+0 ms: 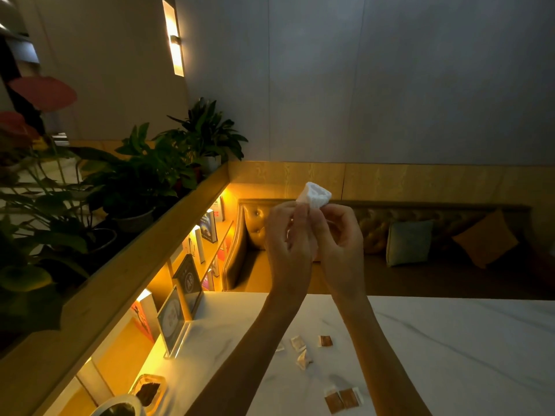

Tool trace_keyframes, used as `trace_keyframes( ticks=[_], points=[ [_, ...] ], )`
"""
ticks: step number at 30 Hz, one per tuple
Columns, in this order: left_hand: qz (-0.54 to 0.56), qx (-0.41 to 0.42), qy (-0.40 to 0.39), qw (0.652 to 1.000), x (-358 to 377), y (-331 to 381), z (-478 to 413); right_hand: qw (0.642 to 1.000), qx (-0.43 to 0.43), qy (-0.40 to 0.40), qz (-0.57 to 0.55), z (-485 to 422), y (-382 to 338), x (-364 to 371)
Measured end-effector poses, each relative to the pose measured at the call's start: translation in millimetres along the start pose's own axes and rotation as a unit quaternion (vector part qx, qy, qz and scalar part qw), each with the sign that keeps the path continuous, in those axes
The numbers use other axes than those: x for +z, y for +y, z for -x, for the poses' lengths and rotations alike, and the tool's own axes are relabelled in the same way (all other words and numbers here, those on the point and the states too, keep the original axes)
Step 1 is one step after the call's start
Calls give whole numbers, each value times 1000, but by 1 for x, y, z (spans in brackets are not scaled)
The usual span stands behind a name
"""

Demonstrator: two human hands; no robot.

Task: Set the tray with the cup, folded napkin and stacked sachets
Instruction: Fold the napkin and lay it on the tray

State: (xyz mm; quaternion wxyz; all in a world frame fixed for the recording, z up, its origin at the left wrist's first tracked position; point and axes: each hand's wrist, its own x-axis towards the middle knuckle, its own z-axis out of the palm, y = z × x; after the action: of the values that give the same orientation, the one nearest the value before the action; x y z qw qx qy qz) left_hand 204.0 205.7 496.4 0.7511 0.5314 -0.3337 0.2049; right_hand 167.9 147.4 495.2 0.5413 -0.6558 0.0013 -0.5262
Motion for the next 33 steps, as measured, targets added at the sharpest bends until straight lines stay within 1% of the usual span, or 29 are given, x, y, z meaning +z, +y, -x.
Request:
trace_keyframes(
  ticks=[3, 5, 7, 8, 9, 10, 11, 12, 13, 14, 15, 17, 19, 20, 22, 24, 27, 30, 32, 33],
  points=[
    [62, -88, -60, 992, -13, 0, 5, 999, 37, -36, -18, -5, -1, -8],
    [57, -143, -93, 984, -26, -2, 6, 995, 64, -74, -28, -10, -1, -15],
    [13, -182, -70, 981, -40, -5, 2, 988, 109, -102, -44, -15, -1, -20],
    [-2, -219, -50, 974, -46, -7, -1, 983, 137, -111, -58, -17, -1, -22],
    [2, -274, -46, 961, -52, -10, -4, 976, 165, -121, -76, -19, 0, -24],
    [33, -340, -60, 938, -58, -12, -7, 968, 194, -131, -95, -21, 2, -26],
    [86, -400, -88, 908, -64, -15, -9, 958, 222, -142, -116, -22, 3, -28],
    [140, -440, -117, 879, -69, -17, -8, 947, 246, -153, -136, -23, 5, -31],
    [182, -459, -137, 859, -73, -19, -7, 939, 265, -159, -151, -23, 6, -34],
    [207, -461, -143, 851, -76, -19, -5, 935, 276, -156, -157, -23, 9, -36],
    [209, -452, -139, 856, -77, -21, -4, 937, 280, -146, -150, -21, 11, -38],
    [139, -406, -116, 896, -73, -23, -4, 956, 255, -117, -86, -16, 16, -38],
    [39, -336, -90, 937, -67, -23, -5, 977, 187, -101, 29, -10, 21, -35],
    [3, -297, -83, 951, -65, -23, -5, 980, 151, -99, 81, -7, 24, -34],
    [-38, -237, -83, 967, -60, -22, -4, 979, 111, -98, 138, -2, 28, -31],
    [-64, -214, -81, 971, -56, -20, -1, 977, 89, -85, 174, 3, 32, -29],
    [-96, -197, -71, 973, -54, -20, 2, 969, 47, -27, 242, 8, 34, -26],
    [-45, -235, -55, 969, -55, -21, 7, 961, -10, 1, 275, 11, 35, -26],
    [-18, -248, -32, 968, -56, -19, 9, 963, -27, -11, 267, 12, 35, -28],
    [-18, -244, -27, 969, -55, -18, 10, 969, -24, -19, 245, 13, 35, -29]
  ],
)
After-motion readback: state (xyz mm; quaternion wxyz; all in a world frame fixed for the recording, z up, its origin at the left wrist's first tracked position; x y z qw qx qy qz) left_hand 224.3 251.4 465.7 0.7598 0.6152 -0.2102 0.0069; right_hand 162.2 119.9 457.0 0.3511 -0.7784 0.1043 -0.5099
